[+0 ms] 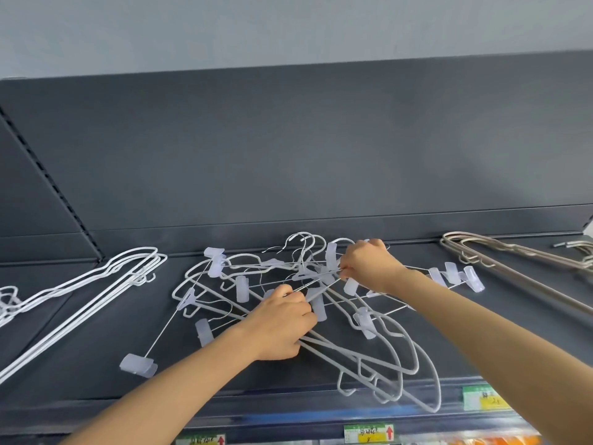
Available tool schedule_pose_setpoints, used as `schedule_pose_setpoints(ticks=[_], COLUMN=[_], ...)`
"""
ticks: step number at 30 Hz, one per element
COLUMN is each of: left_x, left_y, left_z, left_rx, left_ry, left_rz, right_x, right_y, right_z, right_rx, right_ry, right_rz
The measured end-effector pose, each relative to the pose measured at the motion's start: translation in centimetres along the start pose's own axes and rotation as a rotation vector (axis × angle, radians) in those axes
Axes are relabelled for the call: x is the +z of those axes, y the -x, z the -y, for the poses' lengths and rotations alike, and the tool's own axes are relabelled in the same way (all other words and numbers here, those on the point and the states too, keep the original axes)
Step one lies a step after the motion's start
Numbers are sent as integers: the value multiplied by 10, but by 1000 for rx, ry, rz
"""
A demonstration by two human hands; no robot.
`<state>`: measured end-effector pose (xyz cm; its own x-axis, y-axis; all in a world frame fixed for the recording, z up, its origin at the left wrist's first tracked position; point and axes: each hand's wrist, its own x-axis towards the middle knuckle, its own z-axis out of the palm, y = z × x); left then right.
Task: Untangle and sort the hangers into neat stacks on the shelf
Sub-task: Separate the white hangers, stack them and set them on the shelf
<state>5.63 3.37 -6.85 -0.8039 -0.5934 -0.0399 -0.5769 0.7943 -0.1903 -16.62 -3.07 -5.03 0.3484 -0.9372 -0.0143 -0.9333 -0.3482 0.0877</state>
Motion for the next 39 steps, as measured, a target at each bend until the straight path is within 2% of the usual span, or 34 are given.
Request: schedule_pose_setpoints(ticks=[3,5,8,10,12,15,17,19,22,25,28,31,35,39], left_x=[-2,0,0,-1,-5,-9,-11,-13,-16,-16,-14,-14,-15,-26], left_y=[2,2,-1,-3,-7,-13,-16,-18,-18,-15,-12,-6,8,22], left_z=[3,6,8,7,5,1,-1,-2,-2,0,6,18,36,52], left_rx=[-23,-18,-31,-51,-54,-50,-43,-36,-15,24,92,88,-54,-247], left_ry=[28,20,23,46,37,52,85,117,121,107,6,-96,-123,-98], left_rz=[-17,-25,-27,6,27,22,15,13,-4,-70,-194,-256,-359,-362], right_x=[6,8,-5,-23,-39,-42,-34,-21,-8,-11,-23,-34,-59,-87], right_y=[4,14,37,57,79,108,121,127,127,129,129,122,113,100], right_z=[-6,-9,-6,0,9,28,42,51,60,66,67,64,56,44], right_rx=[38,38,93,160,164,132,104,93,76,2,35,54,58,88], right_ry=[-84,-212,-450,-585,-632,-489,-268,-78,52,58,14,-7,-9,15], right_rz=[-109,-185,-215,-165,-17,249,311,293,168,90,117,134,123,31])
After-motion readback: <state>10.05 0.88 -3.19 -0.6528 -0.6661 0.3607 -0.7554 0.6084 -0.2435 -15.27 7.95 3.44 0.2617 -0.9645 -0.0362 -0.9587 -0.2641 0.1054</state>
